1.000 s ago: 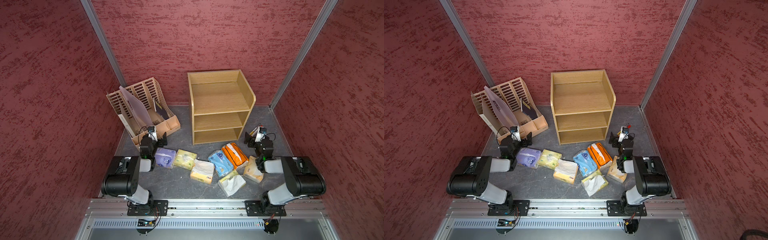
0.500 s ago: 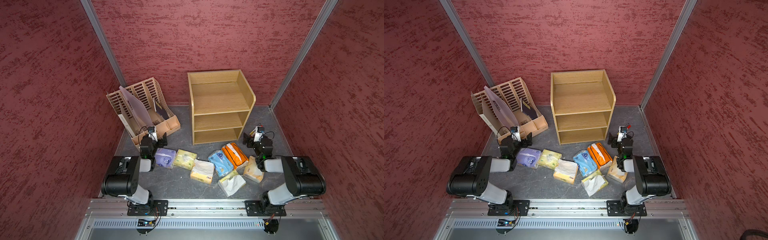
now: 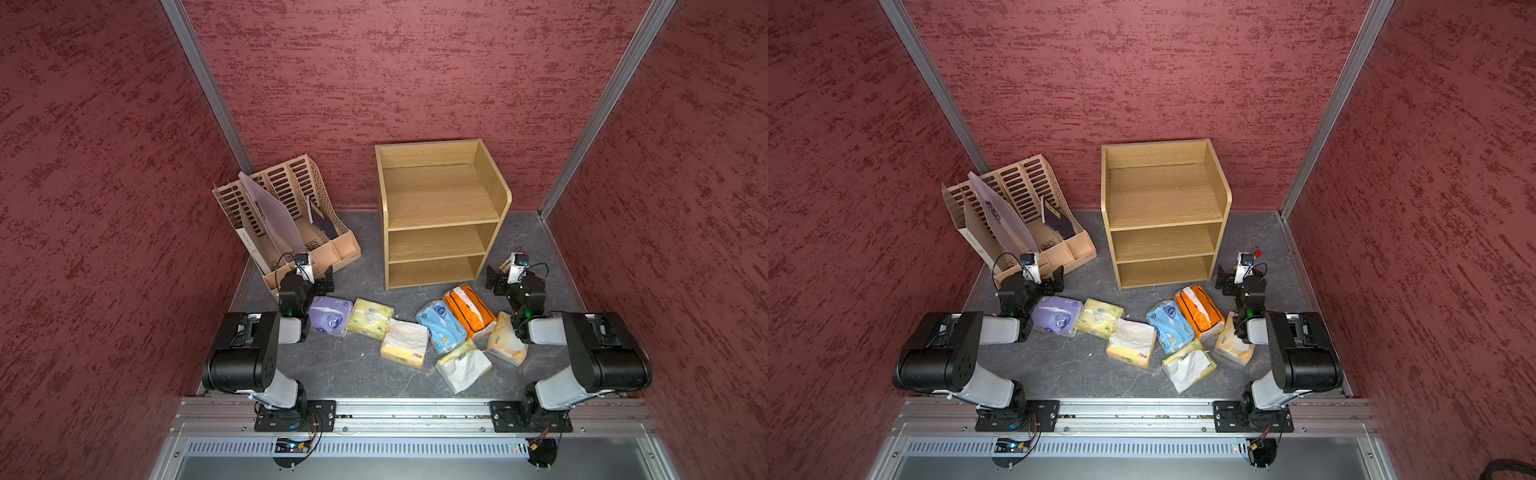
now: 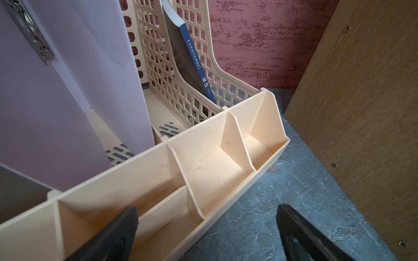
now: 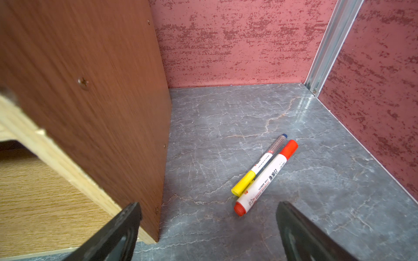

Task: Remove the tissue boxes from the shelf
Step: Reset both arms

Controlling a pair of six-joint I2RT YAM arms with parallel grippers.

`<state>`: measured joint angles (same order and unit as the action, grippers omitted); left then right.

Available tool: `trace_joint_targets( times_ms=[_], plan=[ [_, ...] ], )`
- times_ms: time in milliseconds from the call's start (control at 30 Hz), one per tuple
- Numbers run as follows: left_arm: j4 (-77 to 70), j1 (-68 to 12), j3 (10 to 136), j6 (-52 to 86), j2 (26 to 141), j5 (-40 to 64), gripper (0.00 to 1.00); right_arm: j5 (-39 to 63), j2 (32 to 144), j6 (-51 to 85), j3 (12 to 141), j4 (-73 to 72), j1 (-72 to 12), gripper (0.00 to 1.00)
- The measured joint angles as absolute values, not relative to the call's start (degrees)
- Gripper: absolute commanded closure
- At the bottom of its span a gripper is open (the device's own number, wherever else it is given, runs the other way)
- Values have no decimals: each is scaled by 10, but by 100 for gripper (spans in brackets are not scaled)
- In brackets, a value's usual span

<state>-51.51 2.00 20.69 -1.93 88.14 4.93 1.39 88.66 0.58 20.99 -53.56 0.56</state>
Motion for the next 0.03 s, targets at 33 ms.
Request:
trace_joint_targets(
  times_ms=[33],
  plan=[
    [-514,20,207,-19,881,51,0,14,887,6,210,-536,6,2]
  ],
)
